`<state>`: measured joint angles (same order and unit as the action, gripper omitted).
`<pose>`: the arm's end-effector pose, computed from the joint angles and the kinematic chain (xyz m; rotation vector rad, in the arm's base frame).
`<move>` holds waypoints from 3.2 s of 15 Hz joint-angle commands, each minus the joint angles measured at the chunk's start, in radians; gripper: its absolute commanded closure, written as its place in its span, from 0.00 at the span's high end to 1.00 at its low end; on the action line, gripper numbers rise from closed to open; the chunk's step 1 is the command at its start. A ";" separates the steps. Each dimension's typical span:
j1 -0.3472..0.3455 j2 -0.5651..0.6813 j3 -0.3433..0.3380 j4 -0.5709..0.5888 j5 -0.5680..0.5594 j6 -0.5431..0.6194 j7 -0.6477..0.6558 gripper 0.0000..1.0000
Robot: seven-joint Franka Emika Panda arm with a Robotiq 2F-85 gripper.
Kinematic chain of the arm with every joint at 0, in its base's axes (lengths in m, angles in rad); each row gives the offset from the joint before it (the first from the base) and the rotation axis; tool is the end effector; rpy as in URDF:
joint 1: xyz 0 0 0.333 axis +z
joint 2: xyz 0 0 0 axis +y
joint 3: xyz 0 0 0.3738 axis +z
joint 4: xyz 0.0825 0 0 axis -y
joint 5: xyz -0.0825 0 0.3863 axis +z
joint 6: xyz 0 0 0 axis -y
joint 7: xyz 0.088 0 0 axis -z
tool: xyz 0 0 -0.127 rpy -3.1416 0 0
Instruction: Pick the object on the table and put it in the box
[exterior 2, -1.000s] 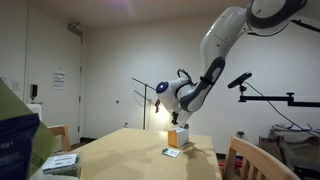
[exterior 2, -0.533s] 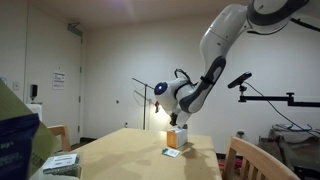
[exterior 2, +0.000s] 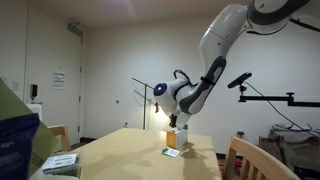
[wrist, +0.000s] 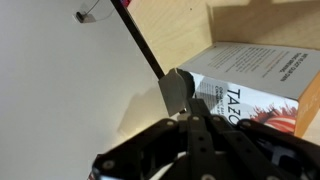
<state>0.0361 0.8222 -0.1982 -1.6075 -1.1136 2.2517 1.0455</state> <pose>0.7191 -0.1341 0.1781 2.1906 -0.3476 0.2839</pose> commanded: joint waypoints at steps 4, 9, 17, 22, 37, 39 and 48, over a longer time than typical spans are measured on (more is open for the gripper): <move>-0.008 0.000 0.010 0.003 -0.005 -0.006 0.000 0.00; -0.032 0.009 0.018 -0.016 -0.026 0.119 0.003 0.00; -0.038 0.031 0.005 -0.016 -0.012 0.202 -0.008 0.00; -0.028 0.037 0.004 -0.001 0.003 0.165 -0.002 0.00; -0.049 -0.002 -0.060 -0.108 -0.195 0.336 0.277 0.00; -0.058 0.015 -0.044 -0.065 -0.187 0.306 0.246 0.01; -0.058 0.015 -0.043 -0.065 -0.193 0.306 0.254 0.01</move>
<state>-0.0027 0.8405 -0.2660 -1.6748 -1.2912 2.5710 1.2977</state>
